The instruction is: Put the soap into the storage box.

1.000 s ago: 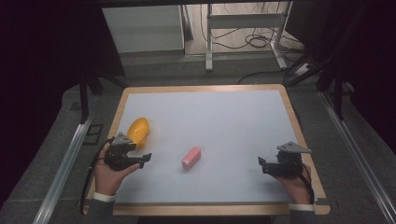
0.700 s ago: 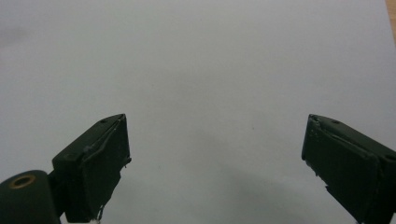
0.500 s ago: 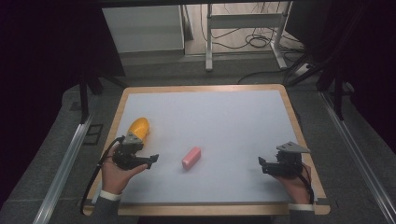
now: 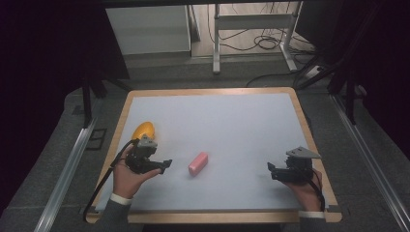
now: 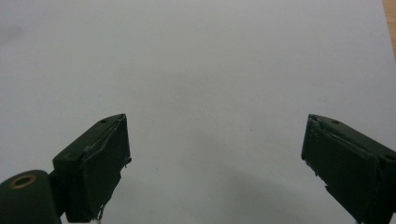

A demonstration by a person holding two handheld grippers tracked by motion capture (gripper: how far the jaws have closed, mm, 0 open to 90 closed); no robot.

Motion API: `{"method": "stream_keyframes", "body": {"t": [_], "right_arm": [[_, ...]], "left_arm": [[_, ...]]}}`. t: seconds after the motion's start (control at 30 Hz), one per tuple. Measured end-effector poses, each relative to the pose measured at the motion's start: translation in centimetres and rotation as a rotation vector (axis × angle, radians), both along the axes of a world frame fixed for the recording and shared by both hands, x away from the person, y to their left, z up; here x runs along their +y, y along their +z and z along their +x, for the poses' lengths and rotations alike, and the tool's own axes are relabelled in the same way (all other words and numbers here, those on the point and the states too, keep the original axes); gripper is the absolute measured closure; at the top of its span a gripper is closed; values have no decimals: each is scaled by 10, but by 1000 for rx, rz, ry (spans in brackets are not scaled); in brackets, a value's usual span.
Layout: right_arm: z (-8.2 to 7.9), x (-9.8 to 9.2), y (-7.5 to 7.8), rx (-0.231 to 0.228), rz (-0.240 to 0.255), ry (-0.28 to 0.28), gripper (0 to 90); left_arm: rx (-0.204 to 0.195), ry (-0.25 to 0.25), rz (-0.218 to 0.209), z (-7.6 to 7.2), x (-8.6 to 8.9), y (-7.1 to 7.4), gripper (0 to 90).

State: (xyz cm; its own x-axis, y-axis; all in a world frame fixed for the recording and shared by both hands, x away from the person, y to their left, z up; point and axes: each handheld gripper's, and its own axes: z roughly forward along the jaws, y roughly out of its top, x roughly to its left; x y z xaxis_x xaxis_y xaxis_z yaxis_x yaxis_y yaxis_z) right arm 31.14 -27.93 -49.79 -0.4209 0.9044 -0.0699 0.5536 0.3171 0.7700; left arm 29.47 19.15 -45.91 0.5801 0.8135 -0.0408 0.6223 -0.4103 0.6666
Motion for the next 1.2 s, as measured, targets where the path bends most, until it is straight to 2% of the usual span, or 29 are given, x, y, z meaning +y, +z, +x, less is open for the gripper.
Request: {"method": "stream_keyframes", "body": {"t": [0.2,0.4,0.47,0.6,1.2], "right_arm": [[0,1,0,-7,-2,1,80],[-1,1,2,-18,1,7,84],[-1,1,1,-17,3,7,84],[-1,0,1,-16,1,8,85],[-1,0,0,-13,-12,8,90]], "left_arm": [[-7,-22,-7,0,-8,5,242],[-6,-43,11,3,-18,9,241],[-3,-46,5,4,-20,10,242],[-2,-59,24,5,-27,10,241],[16,-106,42,15,-53,9,241]]}}
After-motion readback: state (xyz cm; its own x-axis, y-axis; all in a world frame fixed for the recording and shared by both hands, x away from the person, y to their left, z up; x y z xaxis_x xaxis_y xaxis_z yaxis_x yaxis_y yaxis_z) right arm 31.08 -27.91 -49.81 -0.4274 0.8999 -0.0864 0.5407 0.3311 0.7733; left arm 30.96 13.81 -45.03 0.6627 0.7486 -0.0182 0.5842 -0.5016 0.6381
